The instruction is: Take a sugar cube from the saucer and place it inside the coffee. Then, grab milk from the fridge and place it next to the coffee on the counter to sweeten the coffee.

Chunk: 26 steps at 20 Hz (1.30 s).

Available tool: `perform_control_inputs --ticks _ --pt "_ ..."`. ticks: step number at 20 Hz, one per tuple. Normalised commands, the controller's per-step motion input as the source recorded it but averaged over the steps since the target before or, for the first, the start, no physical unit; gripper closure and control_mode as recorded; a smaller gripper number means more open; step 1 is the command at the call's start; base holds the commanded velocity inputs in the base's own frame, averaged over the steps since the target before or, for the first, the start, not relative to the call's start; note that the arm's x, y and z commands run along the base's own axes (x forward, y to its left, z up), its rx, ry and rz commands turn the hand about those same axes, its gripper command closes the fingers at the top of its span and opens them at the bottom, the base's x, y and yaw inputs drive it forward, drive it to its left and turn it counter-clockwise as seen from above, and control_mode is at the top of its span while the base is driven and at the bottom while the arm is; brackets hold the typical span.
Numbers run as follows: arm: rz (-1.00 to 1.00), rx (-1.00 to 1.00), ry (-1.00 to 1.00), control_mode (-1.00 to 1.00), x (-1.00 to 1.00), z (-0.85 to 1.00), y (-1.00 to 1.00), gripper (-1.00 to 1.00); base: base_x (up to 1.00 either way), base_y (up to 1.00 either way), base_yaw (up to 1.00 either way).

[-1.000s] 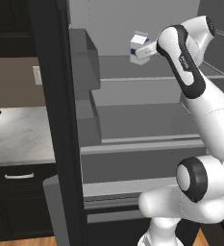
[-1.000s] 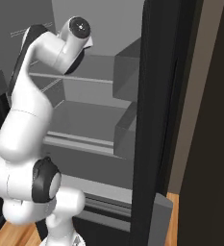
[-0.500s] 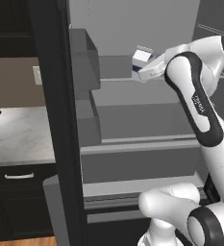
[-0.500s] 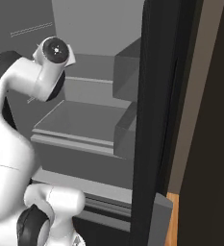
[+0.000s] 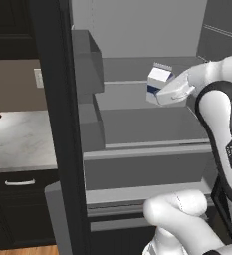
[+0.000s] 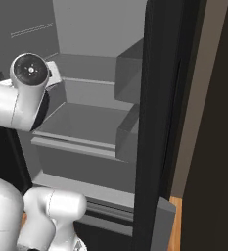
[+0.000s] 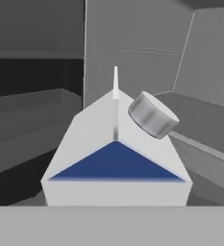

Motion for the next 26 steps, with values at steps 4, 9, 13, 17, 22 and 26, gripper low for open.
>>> perform_control_inputs --ticks 4,9,13,17,22,26 --pt "0.03 0.0 0.0 -1.0 -1.0 -0.28 -0.01 1.0 0.0 0.0 0.0" --pt "0.03 0.0 0.0 1.0 -0.6 -0.14 -0.02 1.0 -0.4 0.0 0.03" --pt "0.0 0.0 0.0 1.0 0.0 0.0 0.0 1.0 -1.0 0.03 0.12" --pt "0.0 0.0 0.0 1.0 0.0 0.0 0.0 1.0 -1.0 0.25 0.27" --pt "0.0 0.0 0.0 1.0 0.0 0.0 0.0 1.0 -0.84 0.64 0.61" --pt "0.0 0.0 0.0 1.0 0.0 0.0 0.0 1.0 -0.53 0.6 0.73"
